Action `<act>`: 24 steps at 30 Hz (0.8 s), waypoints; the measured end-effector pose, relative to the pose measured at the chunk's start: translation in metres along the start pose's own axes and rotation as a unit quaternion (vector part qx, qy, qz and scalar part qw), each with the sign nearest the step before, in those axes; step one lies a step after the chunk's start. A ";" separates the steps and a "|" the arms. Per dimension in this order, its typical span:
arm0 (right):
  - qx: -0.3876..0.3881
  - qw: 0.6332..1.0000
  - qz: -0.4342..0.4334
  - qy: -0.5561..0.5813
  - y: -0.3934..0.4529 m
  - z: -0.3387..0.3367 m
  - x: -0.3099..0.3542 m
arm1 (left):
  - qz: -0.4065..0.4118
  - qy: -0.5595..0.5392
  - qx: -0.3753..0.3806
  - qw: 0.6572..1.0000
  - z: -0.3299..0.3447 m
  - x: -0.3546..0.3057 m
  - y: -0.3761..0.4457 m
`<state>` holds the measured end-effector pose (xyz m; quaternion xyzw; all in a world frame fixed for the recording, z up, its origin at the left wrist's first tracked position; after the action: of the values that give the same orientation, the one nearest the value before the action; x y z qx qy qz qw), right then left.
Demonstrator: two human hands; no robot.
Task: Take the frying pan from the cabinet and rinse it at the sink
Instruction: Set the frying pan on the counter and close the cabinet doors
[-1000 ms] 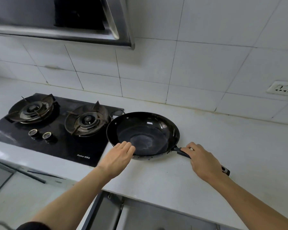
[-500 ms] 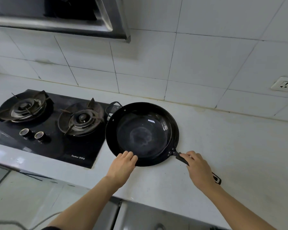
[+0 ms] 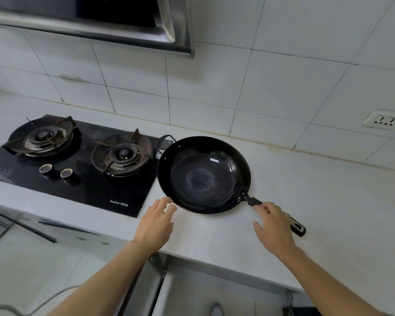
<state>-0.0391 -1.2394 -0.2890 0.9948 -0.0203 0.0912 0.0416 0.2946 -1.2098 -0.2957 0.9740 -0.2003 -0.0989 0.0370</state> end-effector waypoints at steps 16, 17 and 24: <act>0.239 0.966 -0.038 -0.089 -0.120 0.050 0.028 | -0.137 -0.078 0.093 0.983 0.046 0.003 -0.140; 0.245 0.964 -0.042 -0.096 -0.121 0.052 0.027 | -0.154 -0.071 0.104 0.980 0.047 0.000 -0.148; 0.301 0.943 -0.073 -0.122 -0.125 0.067 0.009 | -0.269 -0.047 0.150 0.950 0.055 -0.032 -0.209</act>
<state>-0.0125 -1.1207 -0.3626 0.9631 0.0760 -0.0322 -0.2564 0.3345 -1.0070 -0.3674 0.9803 0.0549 -0.1194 -0.1474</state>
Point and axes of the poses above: each hand's wrist, its own y-axis towards the middle knuckle, its own z-axis out of the palm, x = y × z, the point moved 4 cm from there along y, towards the middle knuckle, and after that the axes turned 11 degrees about z, right-handed, at the moved point
